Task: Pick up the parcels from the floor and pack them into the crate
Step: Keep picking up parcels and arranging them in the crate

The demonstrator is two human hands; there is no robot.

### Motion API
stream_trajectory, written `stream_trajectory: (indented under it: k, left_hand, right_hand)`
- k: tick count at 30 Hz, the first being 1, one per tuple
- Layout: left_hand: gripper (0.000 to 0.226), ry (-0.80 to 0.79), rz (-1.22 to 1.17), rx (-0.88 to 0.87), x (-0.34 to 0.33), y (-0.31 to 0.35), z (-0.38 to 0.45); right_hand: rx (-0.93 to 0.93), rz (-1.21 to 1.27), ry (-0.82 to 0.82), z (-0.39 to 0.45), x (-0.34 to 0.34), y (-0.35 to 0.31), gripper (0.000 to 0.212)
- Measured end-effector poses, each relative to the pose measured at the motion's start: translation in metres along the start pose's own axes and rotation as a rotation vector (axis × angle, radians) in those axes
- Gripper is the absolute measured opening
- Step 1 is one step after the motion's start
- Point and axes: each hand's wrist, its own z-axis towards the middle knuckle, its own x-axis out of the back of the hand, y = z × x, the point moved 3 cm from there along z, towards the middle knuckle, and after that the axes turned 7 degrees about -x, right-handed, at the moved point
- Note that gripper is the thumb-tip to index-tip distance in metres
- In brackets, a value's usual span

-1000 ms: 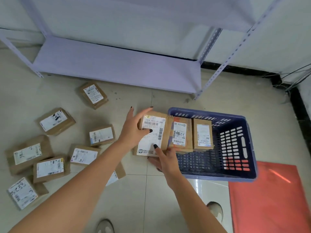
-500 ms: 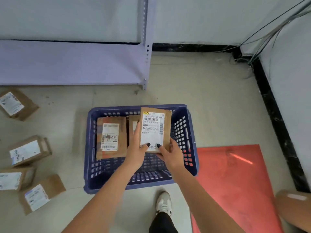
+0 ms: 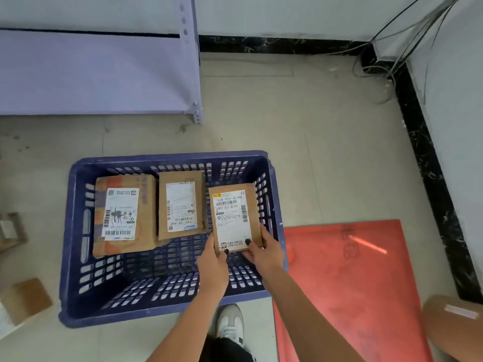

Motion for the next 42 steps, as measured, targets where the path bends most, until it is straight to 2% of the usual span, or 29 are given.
stream_trajectory:
  k: [3,7,11,14,22,30,34,38,42]
  left_hand:
    - [0.048,0.087,-0.147,0.097,-0.014,-0.020,0.014]
    - [0.036,0.161,-0.607,0.312,-0.039,-0.046,0.042]
    - [0.048,0.264,-0.986,0.477,-0.053,-0.064,0.066]
    - [0.054,0.336,-1.134,0.530,-0.058,-0.072,0.089]
    - [0.056,0.409,-1.493,0.605,-0.082,-0.085,0.123]
    - [0.052,0.363,-1.558,0.600,-0.079,-0.091,0.142]
    - [0.046,0.360,-1.517,0.616,-0.074,-0.088,0.144]
    - [0.045,0.353,-1.441,0.669,-0.063,-0.078,0.132]
    - [0.052,0.271,-1.342,0.682,-0.036,-0.057,0.100]
  right_hand:
    - [-0.024,0.000,0.000,0.028,-0.009,0.010,0.059]
    - [-0.081,0.038,0.003,0.073,-0.018,0.023,0.058]
    - [-0.115,0.075,-0.023,0.108,-0.029,0.030,0.057]
    - [-0.096,0.059,-0.031,0.132,-0.044,0.026,0.056]
    - [-0.055,-0.007,0.019,0.177,-0.065,0.026,0.055]
    - [-0.015,0.070,0.026,0.193,-0.077,0.027,0.057]
    - [-0.091,0.142,0.064,0.195,-0.083,0.029,0.062]
    - [-0.154,-0.016,0.109,0.179,-0.085,0.034,0.074]
    - [-0.177,-0.119,0.112,0.132,-0.081,0.024,0.072]
